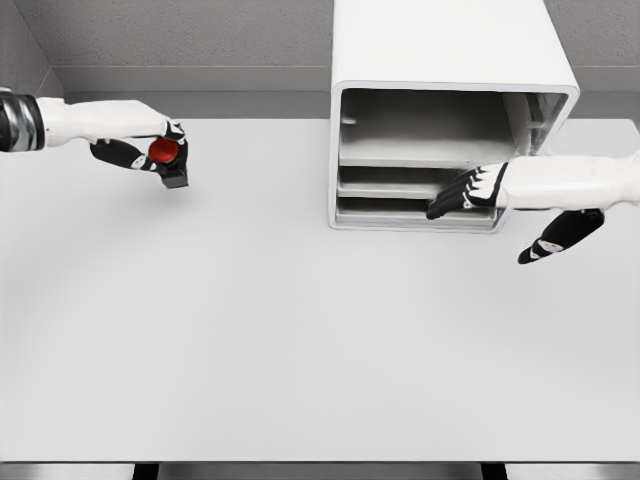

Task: Slide open multi-storey tabletop storage cabinets and put open load switch and slide close multi-storey tabletop storage cabinets

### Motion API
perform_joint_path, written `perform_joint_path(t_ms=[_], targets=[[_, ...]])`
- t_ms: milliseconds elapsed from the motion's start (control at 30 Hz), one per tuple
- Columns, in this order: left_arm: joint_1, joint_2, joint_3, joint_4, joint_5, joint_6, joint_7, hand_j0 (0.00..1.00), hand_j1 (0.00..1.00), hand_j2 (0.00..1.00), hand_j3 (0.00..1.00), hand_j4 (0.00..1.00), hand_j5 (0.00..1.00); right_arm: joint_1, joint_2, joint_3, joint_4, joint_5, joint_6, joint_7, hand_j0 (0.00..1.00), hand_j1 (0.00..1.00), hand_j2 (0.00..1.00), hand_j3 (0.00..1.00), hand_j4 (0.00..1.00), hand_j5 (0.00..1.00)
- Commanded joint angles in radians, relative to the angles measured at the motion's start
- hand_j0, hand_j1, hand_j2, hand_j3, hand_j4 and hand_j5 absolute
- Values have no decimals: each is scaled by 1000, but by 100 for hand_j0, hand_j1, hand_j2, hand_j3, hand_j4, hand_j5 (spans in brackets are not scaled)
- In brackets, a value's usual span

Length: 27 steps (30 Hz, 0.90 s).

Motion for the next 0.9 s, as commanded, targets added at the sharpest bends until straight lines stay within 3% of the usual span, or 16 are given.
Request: perform_joint_path(t_ms=[0,33,100,233,300,400,500,867], targets=[[0,21,-34,-51,49,3,1,42,42,42,42,42,42,-10,9,143,0,-6,2,0,100,100,100,100,100,100],[0,22,-38,-62,52,3,1,42,42,42,42,42,42,-87,9,205,2,-6,2,0,100,100,100,100,100,100],[0,44,-38,-99,62,3,1,42,42,42,42,42,42,-136,10,232,2,-5,2,-33,100,100,100,100,100,100],[0,56,-40,-137,69,3,-1,42,42,42,42,42,42,-131,76,219,8,20,2,-67,100,100,100,100,100,100],[0,59,-40,-154,69,3,1,42,42,42,42,42,42,-130,102,157,10,57,2,-76,100,100,100,100,100,100],[0,73,-52,-188,81,3,1,42,42,42,42,42,42,-128,102,134,16,58,2,-110,100,100,100,100,100,100],[0,93,-53,-232,85,3,1,42,42,42,42,42,42,-127,99,130,20,98,2,-223,100,100,100,100,100,100],[0,124,-76,-319,119,3,2,40,40,40,40,40,40,-94,130,120,48,95,2,-298,100,100,100,100,100,100]])
